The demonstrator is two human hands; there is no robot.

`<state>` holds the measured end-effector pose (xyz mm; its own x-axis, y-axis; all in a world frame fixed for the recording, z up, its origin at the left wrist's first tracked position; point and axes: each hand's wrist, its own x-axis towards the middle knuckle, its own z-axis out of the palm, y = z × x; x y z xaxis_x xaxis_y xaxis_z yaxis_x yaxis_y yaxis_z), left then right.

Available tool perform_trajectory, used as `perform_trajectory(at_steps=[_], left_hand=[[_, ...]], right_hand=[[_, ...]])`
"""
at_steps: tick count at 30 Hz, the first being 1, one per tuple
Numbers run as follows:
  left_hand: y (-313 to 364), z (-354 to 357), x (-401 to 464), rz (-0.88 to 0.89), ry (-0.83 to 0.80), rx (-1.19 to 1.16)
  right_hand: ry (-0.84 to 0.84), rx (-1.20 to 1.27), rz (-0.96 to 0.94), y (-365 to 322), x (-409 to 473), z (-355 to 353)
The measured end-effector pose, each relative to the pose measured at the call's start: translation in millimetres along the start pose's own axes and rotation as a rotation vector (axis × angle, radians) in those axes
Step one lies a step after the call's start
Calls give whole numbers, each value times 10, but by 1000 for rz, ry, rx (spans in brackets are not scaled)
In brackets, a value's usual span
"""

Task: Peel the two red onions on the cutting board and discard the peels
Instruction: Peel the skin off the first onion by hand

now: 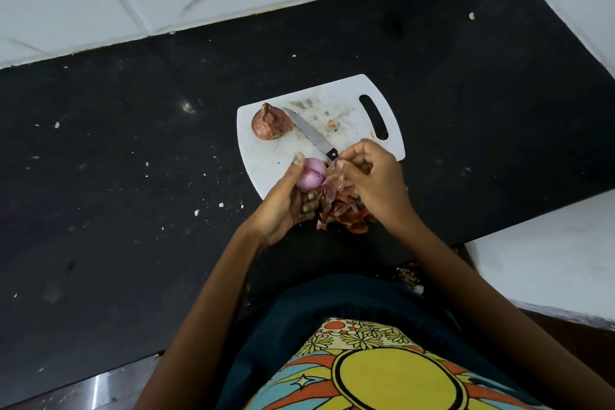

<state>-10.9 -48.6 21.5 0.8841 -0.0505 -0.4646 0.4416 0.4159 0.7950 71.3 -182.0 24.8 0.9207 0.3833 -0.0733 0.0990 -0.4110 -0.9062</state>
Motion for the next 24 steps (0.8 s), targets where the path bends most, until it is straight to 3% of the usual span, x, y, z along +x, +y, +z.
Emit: perform_trajectory(at_steps=[3, 5, 8, 12, 15, 24], left_hand=[[21, -17, -2, -27, -1, -90], [12, -33, 10, -49, 32, -127], [1, -62, 22, -56, 62, -124], [-3, -41, 28, -58, 87, -56], [-13, -37, 40, -40, 135, 45], [-13, -33, 49, 107, 183, 244]], right_hand=[[-100, -310, -86, 113, -12, 20], [-110, -381, -82, 108, -24, 10], [-69, -212, -66, -8, -25, -51], [-214, 27, -23, -170, 0, -118], [-258, -42, -92, -177, 11, -112], [-143, -46, -154, -122, 3, -63]])
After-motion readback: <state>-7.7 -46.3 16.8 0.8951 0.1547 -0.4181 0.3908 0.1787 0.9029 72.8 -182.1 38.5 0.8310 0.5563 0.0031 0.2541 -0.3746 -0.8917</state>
